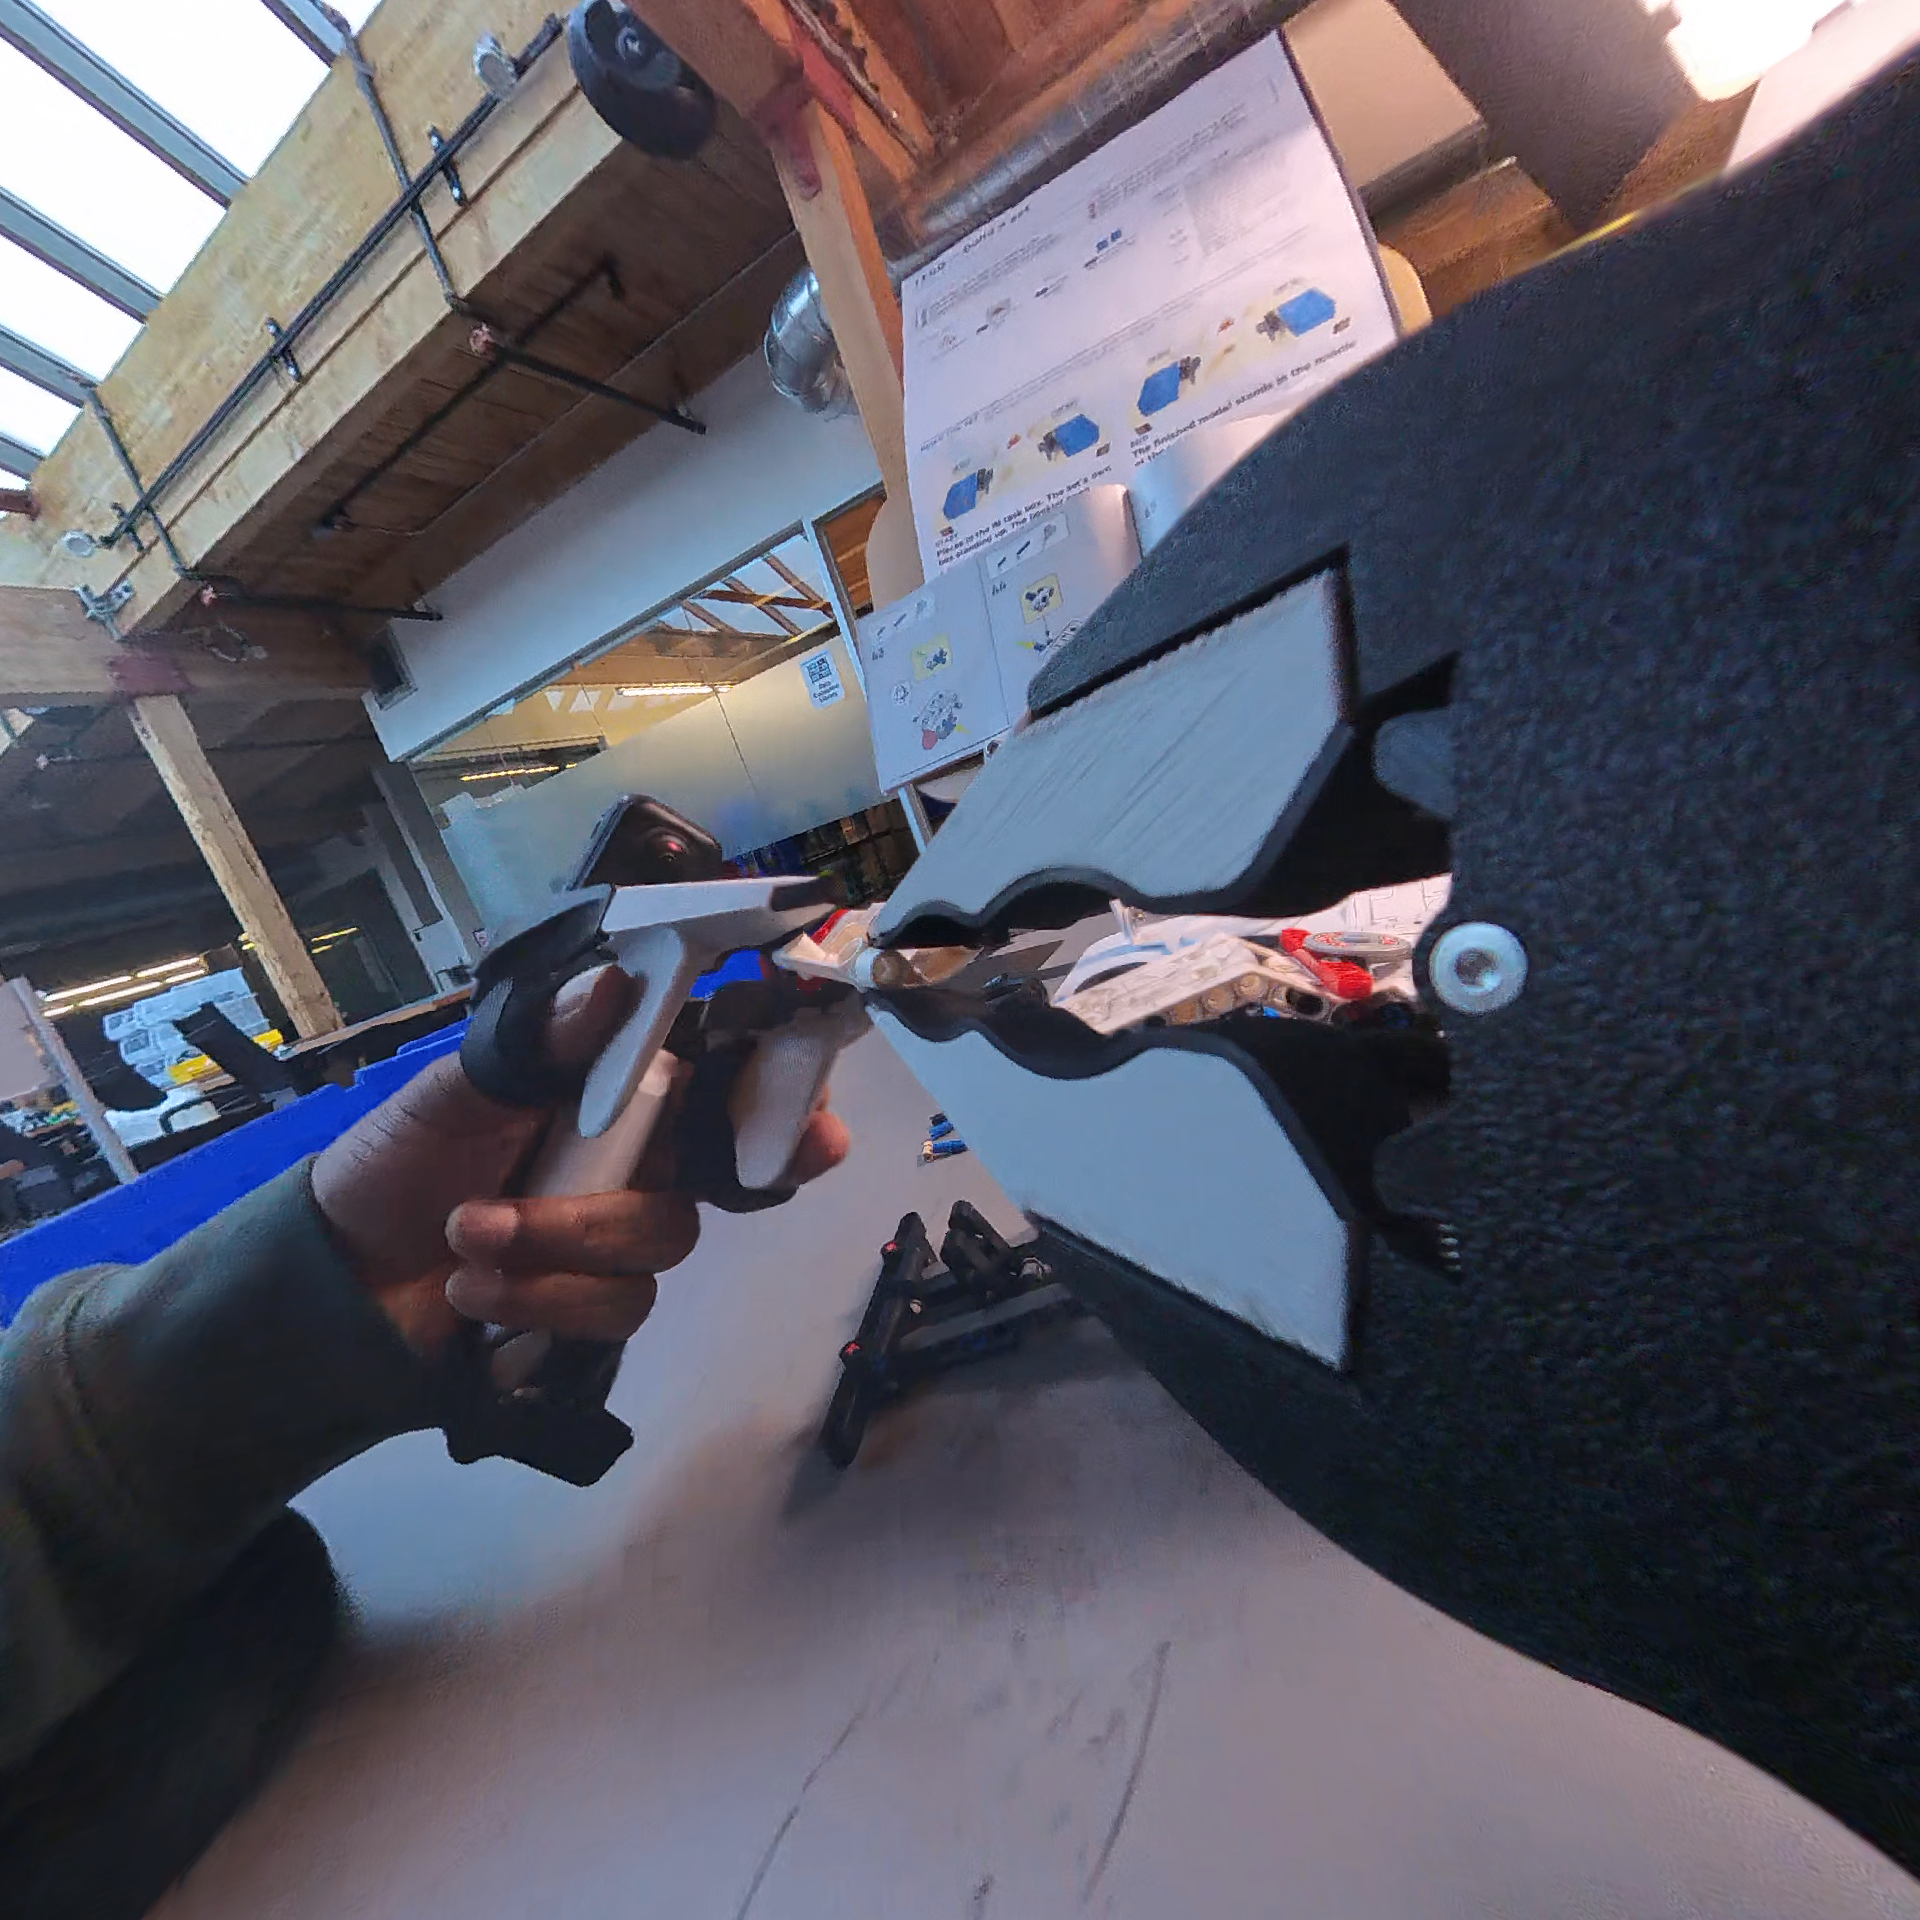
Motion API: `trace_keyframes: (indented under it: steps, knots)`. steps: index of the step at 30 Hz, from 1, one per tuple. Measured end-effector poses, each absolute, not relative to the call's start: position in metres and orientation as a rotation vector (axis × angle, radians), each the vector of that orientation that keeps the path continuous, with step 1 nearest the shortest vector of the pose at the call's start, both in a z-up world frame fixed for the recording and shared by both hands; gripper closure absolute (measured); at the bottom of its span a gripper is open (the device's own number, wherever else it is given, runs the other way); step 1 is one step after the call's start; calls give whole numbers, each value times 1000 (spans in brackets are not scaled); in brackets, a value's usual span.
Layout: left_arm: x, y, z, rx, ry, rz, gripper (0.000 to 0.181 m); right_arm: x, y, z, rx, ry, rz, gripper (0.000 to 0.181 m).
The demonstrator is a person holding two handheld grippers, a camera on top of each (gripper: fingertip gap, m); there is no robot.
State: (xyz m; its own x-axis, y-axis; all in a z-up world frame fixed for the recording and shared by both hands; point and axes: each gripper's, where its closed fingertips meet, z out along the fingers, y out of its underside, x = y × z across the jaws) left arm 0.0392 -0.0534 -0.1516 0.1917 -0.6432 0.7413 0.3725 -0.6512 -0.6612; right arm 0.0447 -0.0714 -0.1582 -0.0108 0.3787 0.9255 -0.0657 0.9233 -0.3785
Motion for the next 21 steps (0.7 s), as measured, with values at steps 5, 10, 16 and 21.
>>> trace_keyframes:
  steps: [5,10,16,21]
  knots:
    - [36,-53,-146,-1645,281,-1498,167,44,-57,-151,-441,-1502,525,168]
    - [20,-49,-137,-1602,307,-1320,169,51,-39,-135,-935,-1429,1263,154]
    - [35,-57,-135,-1579,442,-1251,173,52,-44,-139,-1046,-1443,1497,164]
    - [41,-60,-133,-1569,480,-1233,173,55,-47,-137,-1021,-1446,1516,174]
